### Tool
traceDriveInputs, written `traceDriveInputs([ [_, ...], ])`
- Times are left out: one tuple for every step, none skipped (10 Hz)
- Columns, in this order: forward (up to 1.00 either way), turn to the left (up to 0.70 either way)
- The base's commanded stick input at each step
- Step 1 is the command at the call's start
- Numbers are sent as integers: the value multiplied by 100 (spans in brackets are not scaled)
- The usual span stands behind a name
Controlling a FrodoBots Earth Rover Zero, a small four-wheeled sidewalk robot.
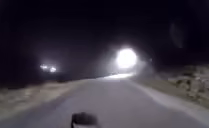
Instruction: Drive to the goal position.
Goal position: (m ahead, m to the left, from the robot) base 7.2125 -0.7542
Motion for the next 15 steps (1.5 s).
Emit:
traceDriveInputs([
  [100,-5],
  [100,-4],
  [100,-4],
  [100,-4],
  [100,-3],
  [100,-3],
  [100,-3],
  [100,-3],
  [100,-2],
  [100,-1],
  [100,-1],
  [100,0],
  [100,0],
  [100,0],
  [100,0],
])
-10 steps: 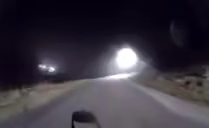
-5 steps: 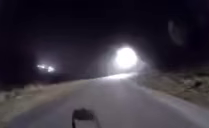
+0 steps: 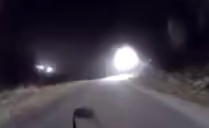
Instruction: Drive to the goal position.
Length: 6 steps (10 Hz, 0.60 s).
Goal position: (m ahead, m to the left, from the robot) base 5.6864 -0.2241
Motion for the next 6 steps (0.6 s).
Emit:
traceDriveInputs([
  [100,0],
  [100,0],
  [100,0],
  [100,0],
  [100,0],
  [100,0],
])
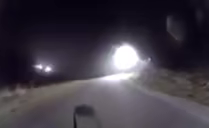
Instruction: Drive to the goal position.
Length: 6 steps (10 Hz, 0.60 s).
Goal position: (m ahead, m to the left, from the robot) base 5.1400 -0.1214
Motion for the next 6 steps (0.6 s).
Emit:
traceDriveInputs([
  [100,-3],
  [100,-4],
  [100,-3],
  [100,-3],
  [100,-3],
  [100,-3],
])
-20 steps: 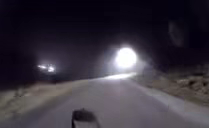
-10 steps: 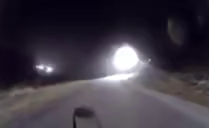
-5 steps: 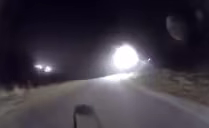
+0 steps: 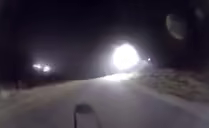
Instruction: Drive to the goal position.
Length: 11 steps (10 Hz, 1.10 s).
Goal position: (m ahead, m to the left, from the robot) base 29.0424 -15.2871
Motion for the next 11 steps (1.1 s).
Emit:
traceDriveInputs([
  [100,-1],
  [100,0],
  [100,0],
  [100,0],
  [100,0],
  [100,0],
  [100,0],
  [100,0],
  [100,0],
  [100,0],
  [100,0],
])
